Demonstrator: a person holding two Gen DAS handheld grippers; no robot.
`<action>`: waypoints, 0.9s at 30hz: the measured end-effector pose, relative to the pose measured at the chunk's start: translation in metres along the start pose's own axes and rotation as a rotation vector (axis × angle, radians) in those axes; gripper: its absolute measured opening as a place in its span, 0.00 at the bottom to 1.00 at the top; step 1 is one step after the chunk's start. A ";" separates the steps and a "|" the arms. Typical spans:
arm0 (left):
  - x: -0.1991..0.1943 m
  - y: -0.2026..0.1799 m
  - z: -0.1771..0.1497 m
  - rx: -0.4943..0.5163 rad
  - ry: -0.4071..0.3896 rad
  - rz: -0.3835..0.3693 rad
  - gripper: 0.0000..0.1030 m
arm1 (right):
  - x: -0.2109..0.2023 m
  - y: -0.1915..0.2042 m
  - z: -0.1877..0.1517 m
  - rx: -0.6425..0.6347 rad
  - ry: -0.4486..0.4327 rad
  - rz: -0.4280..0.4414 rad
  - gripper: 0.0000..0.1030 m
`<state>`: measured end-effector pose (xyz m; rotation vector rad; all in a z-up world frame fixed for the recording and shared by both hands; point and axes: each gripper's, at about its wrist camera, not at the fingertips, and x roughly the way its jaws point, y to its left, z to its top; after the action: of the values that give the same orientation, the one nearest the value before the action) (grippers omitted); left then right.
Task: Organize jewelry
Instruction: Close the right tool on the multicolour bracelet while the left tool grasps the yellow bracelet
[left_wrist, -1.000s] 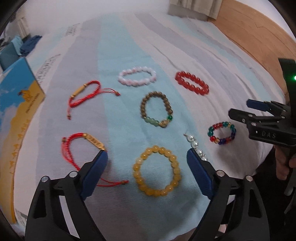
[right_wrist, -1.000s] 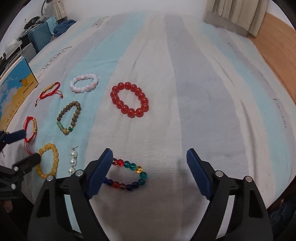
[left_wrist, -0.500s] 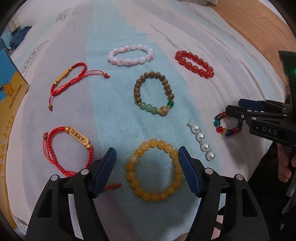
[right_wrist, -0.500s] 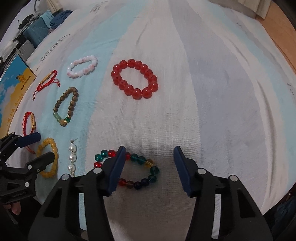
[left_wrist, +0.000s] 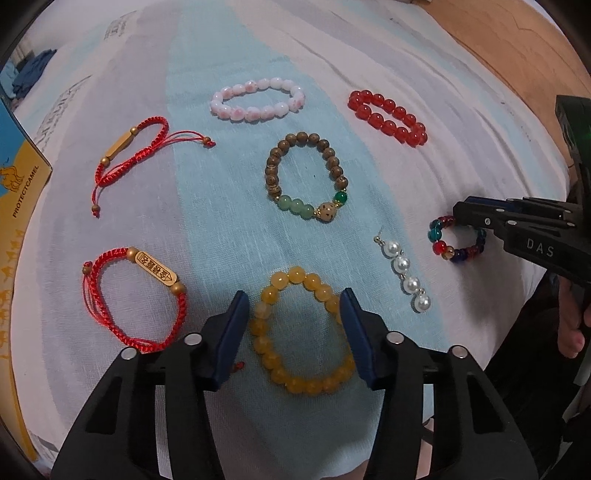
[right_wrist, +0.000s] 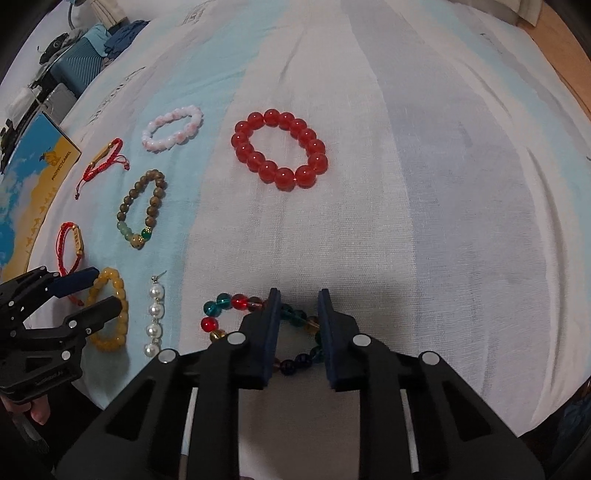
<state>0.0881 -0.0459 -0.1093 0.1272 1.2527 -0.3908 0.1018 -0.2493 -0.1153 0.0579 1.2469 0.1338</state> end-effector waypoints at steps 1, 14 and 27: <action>-0.001 0.000 0.000 -0.001 0.002 -0.001 0.47 | 0.000 0.001 0.000 0.000 0.004 0.000 0.20; 0.000 -0.002 -0.013 0.029 0.041 0.051 0.60 | 0.006 0.010 -0.008 -0.045 0.071 -0.062 0.32; -0.009 0.009 -0.022 0.006 0.030 0.087 0.17 | 0.001 -0.009 -0.011 0.008 0.070 -0.036 0.11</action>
<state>0.0689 -0.0286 -0.1091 0.1924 1.2715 -0.3183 0.0920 -0.2588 -0.1213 0.0379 1.3178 0.0997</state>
